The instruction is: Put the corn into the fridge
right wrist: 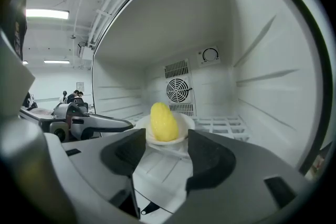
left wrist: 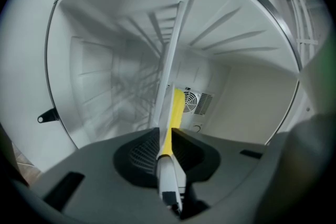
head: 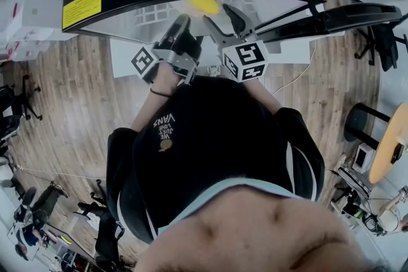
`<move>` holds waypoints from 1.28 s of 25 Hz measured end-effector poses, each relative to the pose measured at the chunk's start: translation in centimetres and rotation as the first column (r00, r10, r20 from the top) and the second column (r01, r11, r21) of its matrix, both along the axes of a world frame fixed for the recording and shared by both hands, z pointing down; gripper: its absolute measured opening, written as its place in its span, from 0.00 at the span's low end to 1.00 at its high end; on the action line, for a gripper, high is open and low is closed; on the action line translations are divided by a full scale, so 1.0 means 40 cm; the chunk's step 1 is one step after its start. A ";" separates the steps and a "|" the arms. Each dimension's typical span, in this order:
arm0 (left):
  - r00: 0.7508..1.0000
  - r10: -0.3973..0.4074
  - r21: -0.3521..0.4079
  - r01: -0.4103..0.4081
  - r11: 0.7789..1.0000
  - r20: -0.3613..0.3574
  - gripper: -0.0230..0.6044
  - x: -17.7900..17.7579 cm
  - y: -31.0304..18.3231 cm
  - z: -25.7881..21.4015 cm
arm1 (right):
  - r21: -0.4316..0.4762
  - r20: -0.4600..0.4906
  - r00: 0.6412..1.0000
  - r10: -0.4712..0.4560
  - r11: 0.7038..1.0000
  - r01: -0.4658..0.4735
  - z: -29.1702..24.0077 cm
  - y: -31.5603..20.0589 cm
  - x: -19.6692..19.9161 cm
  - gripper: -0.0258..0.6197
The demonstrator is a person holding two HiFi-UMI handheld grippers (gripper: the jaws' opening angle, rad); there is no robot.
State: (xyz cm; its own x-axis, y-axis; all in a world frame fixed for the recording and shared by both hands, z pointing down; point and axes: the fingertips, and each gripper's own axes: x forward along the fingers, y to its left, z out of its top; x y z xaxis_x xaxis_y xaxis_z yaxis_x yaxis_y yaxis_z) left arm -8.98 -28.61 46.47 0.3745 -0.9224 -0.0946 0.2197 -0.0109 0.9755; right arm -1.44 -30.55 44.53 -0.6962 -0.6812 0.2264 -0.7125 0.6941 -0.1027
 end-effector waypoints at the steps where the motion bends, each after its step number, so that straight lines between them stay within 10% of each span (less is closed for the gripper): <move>1: 1.000 -0.001 0.000 0.001 1.000 0.002 0.13 -0.001 0.000 0.001 | 0.000 -0.001 1.000 -0.002 1.000 0.002 0.001 -0.003 -0.001 0.41; 32: 0.995 0.026 0.071 -0.033 0.997 0.099 0.13 -0.027 0.013 -0.017 | 0.005 -0.033 0.999 0.021 1.000 -0.021 -0.004 -0.020 -0.009 0.42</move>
State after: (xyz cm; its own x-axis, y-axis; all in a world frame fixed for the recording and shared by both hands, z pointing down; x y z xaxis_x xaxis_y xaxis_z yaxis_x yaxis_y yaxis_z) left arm -10.07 -28.11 45.80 0.4119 -0.9030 -0.1223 0.1246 -0.0772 0.9892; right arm -1.80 -31.36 44.38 -0.6743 -0.6965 0.2455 -0.7296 0.6797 -0.0754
